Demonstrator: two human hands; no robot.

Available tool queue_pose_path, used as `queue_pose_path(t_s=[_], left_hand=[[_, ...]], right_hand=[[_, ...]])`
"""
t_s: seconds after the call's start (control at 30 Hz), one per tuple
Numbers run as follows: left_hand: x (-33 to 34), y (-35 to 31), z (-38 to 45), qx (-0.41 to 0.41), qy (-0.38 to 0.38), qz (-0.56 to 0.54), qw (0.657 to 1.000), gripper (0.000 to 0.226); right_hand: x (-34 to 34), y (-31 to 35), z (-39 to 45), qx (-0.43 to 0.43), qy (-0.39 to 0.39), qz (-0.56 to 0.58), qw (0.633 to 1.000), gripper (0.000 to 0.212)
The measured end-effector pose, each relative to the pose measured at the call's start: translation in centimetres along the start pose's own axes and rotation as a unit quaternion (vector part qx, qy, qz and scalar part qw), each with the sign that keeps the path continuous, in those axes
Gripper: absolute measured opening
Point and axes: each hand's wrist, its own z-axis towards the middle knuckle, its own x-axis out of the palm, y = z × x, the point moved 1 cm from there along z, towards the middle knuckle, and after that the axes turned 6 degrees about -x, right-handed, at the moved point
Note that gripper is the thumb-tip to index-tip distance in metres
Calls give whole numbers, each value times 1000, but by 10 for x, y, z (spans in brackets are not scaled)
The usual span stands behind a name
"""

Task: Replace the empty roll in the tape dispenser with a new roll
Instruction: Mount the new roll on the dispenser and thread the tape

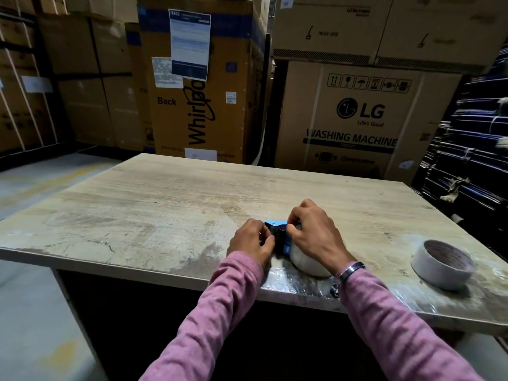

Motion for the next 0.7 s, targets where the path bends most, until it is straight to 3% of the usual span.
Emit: queue_pose_path(t_s=[0.3,0.7], left_hand=[[2,-8,-4,0,-9,102,995,11],[-5,5,-8,-12,16,-53,998,22]], right_hand=[[3,3,-5,19,-26,-11,999,15],[-5,5,-3,42,18,49,998,10]])
